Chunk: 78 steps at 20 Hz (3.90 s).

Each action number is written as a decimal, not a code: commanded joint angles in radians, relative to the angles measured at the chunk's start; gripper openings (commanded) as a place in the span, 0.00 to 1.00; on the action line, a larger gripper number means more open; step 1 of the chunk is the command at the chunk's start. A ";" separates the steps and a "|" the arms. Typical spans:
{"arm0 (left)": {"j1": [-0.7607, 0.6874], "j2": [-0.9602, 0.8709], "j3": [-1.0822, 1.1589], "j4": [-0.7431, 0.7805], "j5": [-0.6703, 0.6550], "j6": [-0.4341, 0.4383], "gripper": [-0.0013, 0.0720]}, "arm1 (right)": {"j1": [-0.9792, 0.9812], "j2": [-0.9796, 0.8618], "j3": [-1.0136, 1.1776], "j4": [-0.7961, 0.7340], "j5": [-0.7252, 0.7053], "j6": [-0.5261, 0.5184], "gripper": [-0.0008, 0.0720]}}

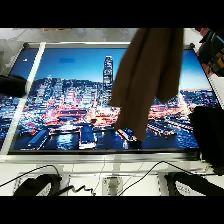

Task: Fold the clothes and pants, and hang the long-sleeved shirts on hangers.

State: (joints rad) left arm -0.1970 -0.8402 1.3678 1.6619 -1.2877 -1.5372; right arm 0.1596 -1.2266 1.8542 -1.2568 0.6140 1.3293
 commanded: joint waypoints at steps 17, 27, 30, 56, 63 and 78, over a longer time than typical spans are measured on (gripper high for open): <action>-0.410 -0.856 -0.196 -1.382 0.453 0.452 0.71 | -0.340 -0.163 0.002 -0.023 0.572 0.068 0.03; -0.407 -0.975 -0.097 -1.265 0.332 0.328 0.71 | -0.340 -0.164 0.002 -0.019 0.541 0.068 0.03; -0.408 -0.995 -0.097 -1.286 0.432 0.298 0.71 | -0.340 -0.164 0.002 -0.006 0.538 0.069 0.04; -0.393 -0.953 0.023 -1.050 0.256 0.149 0.98 | -0.340 -0.159 0.003 -0.001 0.544 0.068 0.03; -0.418 -1.061 0.023 -1.234 0.397 0.101 0.97 | -0.340 -0.160 0.003 0.000 0.515 0.068 0.04; -0.365 -1.008 0.025 -1.356 0.528 0.474 0.03 | -0.340 -0.156 0.003 0.019 0.493 0.068 0.03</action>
State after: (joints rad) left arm -0.6003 -1.8900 1.3914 0.3080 -0.7422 -1.2030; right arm -0.1799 -1.3861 1.8572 -1.2556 1.1084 1.3972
